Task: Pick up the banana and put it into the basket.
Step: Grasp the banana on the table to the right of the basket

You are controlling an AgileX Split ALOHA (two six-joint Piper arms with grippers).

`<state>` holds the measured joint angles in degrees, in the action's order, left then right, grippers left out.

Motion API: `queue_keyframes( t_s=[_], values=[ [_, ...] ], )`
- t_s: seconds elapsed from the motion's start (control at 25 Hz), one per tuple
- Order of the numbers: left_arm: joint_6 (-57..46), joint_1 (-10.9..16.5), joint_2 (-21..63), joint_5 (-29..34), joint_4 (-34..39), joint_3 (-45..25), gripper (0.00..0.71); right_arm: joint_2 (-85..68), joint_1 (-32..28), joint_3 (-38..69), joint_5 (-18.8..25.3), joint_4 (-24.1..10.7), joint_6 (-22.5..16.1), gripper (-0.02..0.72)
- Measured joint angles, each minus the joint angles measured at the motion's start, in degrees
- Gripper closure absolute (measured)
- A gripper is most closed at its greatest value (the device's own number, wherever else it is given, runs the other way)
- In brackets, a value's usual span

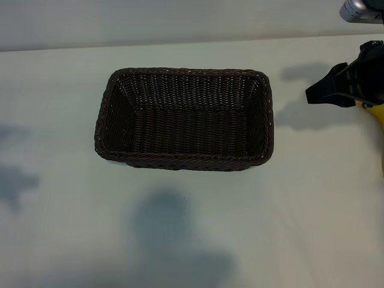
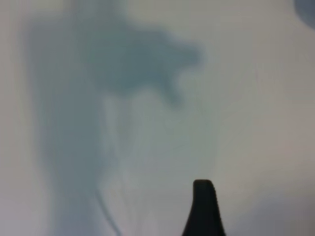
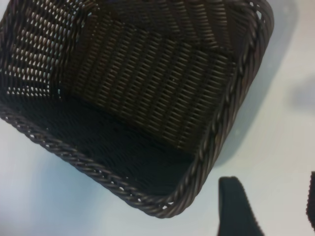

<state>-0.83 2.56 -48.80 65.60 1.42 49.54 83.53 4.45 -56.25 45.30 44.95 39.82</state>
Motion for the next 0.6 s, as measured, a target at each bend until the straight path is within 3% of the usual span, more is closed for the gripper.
queue_keyframes(
  t_s=[0.32,0.6],
  values=[
    [0.00,0.00,19.99,-2.58,-0.05,-17.09,0.139,0.00,0.00,0.00,0.00,0.00,0.00,0.327],
    [0.00,0.00,31.85,-5.01,-0.11,-20.81,0.139,0.00,0.00,0.00,-0.51,0.00,0.00,0.327]
  ],
)
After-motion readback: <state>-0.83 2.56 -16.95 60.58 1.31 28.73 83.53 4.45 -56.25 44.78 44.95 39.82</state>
